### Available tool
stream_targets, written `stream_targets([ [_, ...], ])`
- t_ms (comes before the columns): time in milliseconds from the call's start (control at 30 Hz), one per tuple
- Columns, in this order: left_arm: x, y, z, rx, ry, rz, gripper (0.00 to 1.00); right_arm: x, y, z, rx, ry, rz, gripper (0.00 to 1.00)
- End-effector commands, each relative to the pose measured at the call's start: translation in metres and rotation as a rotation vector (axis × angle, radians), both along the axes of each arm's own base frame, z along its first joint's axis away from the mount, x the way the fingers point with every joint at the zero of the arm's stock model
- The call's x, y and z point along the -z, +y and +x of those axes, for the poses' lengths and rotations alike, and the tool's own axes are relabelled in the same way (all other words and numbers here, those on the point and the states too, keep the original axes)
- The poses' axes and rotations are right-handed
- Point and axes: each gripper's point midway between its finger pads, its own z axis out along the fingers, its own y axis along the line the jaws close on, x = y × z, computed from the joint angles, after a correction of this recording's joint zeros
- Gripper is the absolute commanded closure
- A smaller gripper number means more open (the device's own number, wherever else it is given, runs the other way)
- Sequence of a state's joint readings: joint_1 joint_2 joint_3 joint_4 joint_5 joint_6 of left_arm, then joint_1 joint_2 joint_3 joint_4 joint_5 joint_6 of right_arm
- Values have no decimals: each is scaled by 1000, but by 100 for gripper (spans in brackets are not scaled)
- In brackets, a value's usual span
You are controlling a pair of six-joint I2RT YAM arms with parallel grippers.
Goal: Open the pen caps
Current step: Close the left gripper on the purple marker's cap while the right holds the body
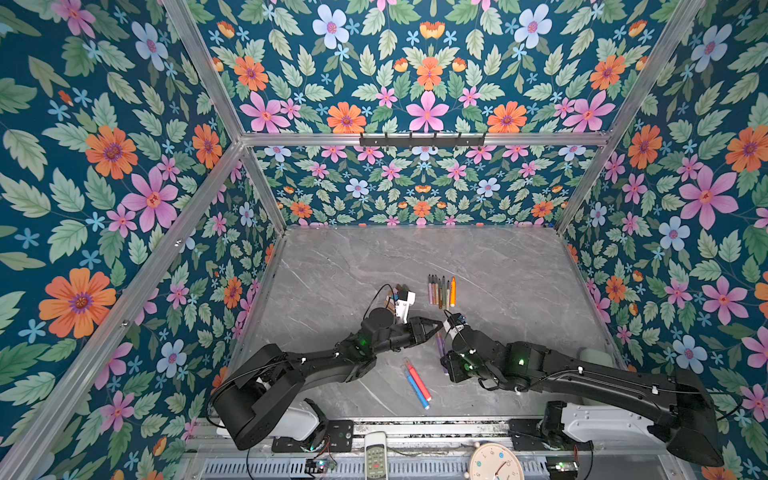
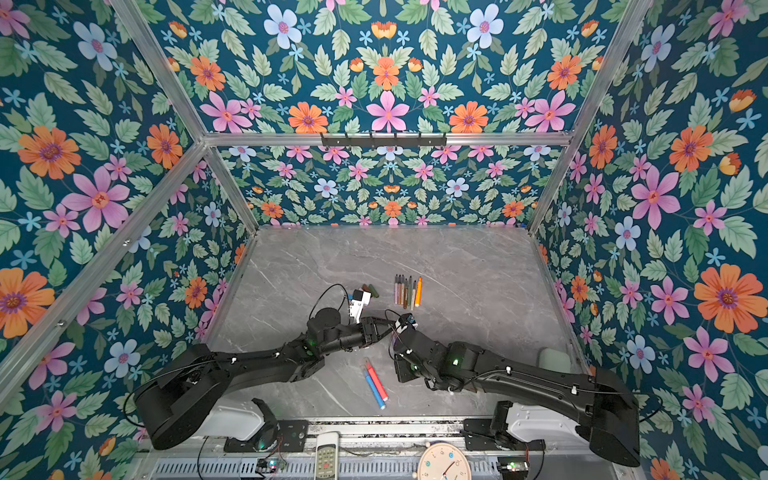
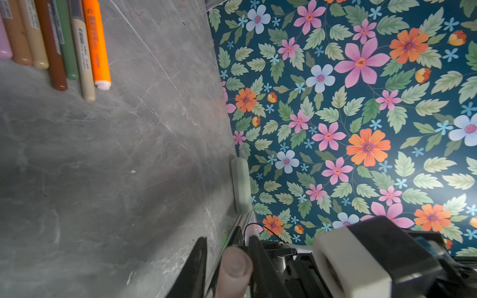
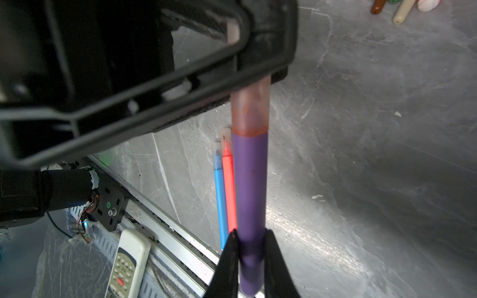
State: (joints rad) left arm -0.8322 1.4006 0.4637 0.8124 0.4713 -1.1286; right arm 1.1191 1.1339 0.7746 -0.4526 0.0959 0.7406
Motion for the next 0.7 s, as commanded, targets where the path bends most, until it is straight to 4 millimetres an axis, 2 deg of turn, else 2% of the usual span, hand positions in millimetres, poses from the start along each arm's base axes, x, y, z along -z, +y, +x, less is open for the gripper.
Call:
stream_targets([
  [0,3,-1,-2,14,-12,28,61,-3,1,1,-1,-10,11,92],
  [100,1,-6,-5,29,-18,26,50,-5,2,2,-3,-14,20,93],
  [233,-3,-11,-7,43,-17,13,47,-6,4,1,-12,-18,28,93],
  [367,-8,-14,-5,44,-18,-2,48,-3,-1,0,-13,-16,29,93],
  [500,-11,-16,-6,47,-16,-4,58,-4,-5,-4,-32,-2,87,93],
  [667,-8,-17,-5,40,-10,15,61,-12,-9,-8,-56,-12,117,93],
])
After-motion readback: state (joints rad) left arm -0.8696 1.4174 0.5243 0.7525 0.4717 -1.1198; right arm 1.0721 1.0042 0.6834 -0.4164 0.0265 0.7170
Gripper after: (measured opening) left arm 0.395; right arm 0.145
